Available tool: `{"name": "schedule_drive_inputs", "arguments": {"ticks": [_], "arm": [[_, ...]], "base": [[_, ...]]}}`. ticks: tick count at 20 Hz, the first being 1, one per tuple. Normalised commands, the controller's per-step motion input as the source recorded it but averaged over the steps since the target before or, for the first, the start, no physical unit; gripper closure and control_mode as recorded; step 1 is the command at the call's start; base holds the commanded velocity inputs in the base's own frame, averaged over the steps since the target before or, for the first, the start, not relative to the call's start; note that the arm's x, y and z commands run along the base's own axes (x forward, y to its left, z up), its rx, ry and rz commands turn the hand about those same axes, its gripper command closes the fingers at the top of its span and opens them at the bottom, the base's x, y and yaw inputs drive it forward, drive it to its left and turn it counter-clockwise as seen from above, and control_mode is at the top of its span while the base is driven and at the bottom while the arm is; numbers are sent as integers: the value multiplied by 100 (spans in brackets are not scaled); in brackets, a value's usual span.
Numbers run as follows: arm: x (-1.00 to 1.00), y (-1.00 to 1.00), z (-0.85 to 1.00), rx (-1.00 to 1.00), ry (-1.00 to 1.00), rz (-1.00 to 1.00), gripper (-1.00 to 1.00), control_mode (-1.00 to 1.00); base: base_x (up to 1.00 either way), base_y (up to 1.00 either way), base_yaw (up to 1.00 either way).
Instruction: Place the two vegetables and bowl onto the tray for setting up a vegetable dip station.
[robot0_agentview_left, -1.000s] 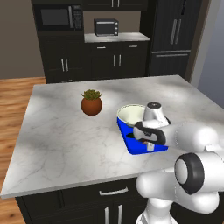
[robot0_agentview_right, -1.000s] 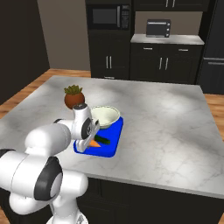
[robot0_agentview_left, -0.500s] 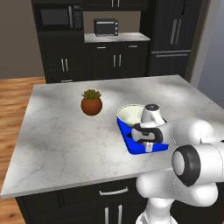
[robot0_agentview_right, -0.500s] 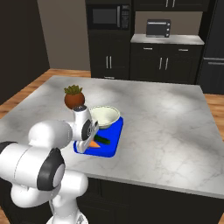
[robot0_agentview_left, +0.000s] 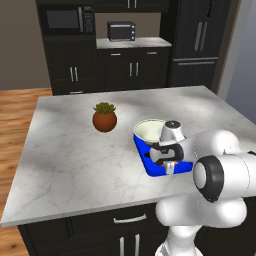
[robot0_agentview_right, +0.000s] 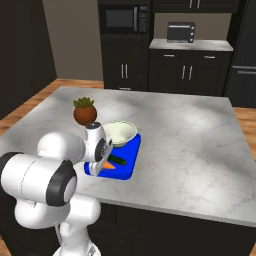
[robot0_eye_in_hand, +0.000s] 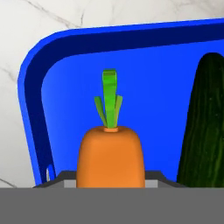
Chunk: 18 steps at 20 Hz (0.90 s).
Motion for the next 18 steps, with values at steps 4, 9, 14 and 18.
{"name": "schedule_drive_inputs", "arguments": {"ticks": [4,9,14,18], "arm": [[7,0,-2,0,0,3,100,-100],[7,0,0,0,0,3,100,-100],[4,6,-11,0,0,2,100,-100],[2,9,-16,0,0,1,-100,-100]], "base": [[0,0,0],[0,0,0],[0,0,0],[0,0,0]]}}
